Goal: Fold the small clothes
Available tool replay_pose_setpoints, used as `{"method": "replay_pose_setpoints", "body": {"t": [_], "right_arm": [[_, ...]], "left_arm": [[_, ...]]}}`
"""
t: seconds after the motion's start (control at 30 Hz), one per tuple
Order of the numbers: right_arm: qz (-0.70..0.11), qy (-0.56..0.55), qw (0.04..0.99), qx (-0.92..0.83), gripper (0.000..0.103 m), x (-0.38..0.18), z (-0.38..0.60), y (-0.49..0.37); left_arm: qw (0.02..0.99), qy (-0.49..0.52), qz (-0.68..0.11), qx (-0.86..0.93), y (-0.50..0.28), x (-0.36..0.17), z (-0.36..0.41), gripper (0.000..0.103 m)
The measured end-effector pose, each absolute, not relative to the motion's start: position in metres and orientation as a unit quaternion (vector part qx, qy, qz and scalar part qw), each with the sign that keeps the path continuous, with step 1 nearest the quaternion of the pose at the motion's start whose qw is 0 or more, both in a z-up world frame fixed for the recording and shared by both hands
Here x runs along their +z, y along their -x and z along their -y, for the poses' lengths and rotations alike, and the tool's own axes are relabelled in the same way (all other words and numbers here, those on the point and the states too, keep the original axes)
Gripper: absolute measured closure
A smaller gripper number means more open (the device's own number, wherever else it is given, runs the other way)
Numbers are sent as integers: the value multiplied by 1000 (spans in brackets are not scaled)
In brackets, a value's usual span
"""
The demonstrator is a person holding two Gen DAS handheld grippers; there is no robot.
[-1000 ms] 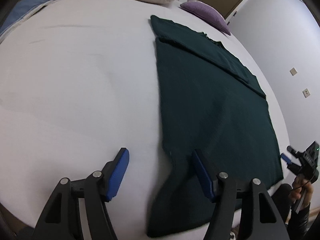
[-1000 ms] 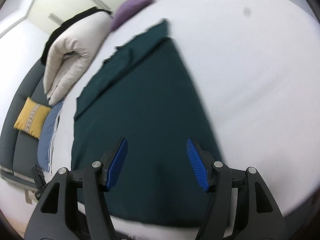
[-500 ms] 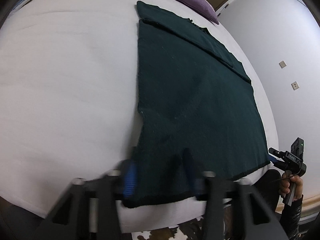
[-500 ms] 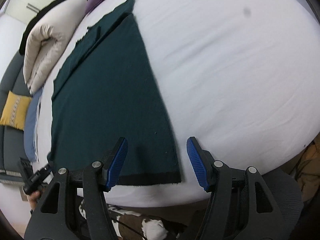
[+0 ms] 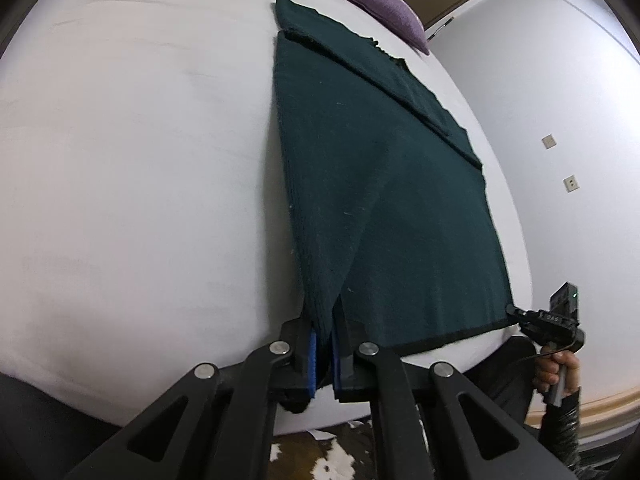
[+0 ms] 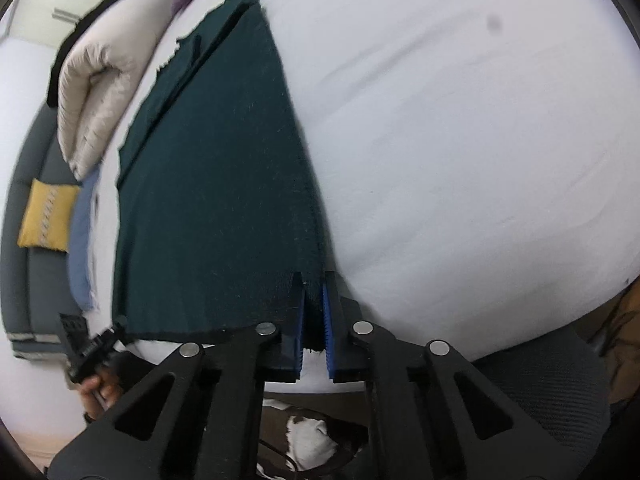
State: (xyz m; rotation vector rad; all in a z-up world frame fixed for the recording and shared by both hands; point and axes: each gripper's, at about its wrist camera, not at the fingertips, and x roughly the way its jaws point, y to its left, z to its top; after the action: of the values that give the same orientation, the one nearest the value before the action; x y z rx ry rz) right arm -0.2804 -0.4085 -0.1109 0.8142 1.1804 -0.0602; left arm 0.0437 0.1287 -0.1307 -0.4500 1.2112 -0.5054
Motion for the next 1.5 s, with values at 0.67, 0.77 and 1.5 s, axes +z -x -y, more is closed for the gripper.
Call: {"method": "replay_pose_setpoints", "body": {"t": [0.67,0.77,1.5], "right_arm": [[-472,-434,767,-2,98,-86,422,302],[-430,-459,777,32,98,-68,424,293],[-346,-459,818,31,98,6,458,-29]], "left_arm": [[745,343,-516,-247,-33,-123,-165,97],[742,363,-499,-263,-44,-107,-165,97],[767,407,-434,-239,-313,-63,-138,97]]}}
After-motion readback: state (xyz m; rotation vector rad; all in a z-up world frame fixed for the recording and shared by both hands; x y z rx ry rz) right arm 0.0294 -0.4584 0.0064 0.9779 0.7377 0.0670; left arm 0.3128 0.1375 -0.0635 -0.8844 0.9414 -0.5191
